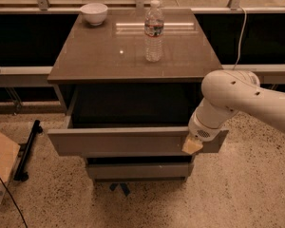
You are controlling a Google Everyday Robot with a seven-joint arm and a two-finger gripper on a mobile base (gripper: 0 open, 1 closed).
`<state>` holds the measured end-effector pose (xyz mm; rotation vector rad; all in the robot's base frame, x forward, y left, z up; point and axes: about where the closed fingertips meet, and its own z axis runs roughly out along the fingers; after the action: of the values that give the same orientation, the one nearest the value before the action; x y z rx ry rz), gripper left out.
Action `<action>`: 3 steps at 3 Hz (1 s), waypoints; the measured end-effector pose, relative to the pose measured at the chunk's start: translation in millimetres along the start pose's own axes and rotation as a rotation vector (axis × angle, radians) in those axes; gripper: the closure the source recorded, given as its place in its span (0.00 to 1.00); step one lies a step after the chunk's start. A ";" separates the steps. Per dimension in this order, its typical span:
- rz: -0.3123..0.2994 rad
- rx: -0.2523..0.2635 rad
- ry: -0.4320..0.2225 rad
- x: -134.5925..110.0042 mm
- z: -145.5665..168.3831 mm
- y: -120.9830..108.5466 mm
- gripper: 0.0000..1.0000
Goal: Open top drawer
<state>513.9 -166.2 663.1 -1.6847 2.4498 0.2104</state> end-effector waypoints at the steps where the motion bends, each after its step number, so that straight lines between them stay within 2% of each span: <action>1: 0.000 0.000 0.000 -0.9 -4.3 0.1 0.89; 2: 0.000 0.000 0.000 -1.0 -4.7 0.1 1.00; 3: 0.000 0.000 0.000 -1.6 -7.6 0.2 1.00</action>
Offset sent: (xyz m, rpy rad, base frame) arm -0.1122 -0.0286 0.0141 0.0022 0.0990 -0.1564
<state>513.8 -166.2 670.9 -1.6846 2.4499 0.2104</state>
